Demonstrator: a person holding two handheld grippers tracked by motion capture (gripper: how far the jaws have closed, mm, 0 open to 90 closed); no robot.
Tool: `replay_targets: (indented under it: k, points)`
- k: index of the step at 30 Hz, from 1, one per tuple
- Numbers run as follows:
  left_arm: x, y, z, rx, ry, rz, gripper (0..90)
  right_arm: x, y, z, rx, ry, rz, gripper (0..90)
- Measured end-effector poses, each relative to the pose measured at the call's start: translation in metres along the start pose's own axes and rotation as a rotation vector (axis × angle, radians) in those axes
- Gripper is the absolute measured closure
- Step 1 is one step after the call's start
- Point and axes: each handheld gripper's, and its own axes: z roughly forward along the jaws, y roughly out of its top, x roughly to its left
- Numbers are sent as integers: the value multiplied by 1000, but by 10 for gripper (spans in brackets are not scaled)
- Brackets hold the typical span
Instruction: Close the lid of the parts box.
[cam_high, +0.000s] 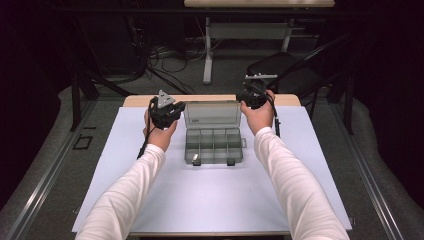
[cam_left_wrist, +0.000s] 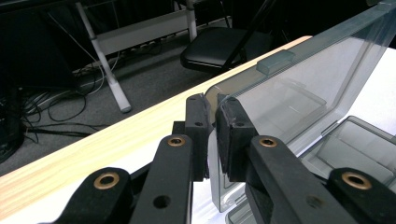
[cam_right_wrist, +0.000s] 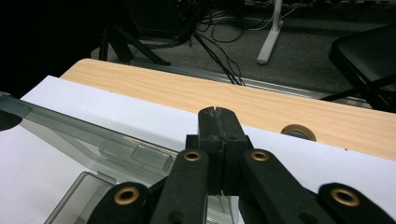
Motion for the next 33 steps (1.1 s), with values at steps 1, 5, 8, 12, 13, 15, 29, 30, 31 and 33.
replay_targets:
  k: [1,5,8,12,13,15,29,30,31,33]
  points:
    - [0,0,0,1,0,3,832,0,0,0,0,1,3,900]
    - [0,0,-1,-2,-3,-3,827,0,0,0,1,3,4,900]
    - [1,-1,-1,3,-6,-10,815,0,-1,0,1,5,3,900]
    - [1,-1,-1,6,-5,-19,773,0,-2,0,1,8,8,900]
    - [1,-1,-2,6,-8,-29,753,0,-2,0,-1,9,8,900]
    - [3,-1,-3,5,-17,-49,724,-1,-3,0,0,10,10,900]
    - [2,1,-24,37,-77,-241,544,-1,-4,1,-5,17,13,900]
    - [1,1,-26,45,-75,-255,548,-1,-4,1,-5,18,14,900]
    - [0,1,-28,53,-75,-277,558,-1,-4,1,-5,19,12,900]
    - [-1,2,-31,74,-82,-306,593,0,-4,1,-4,23,8,900]
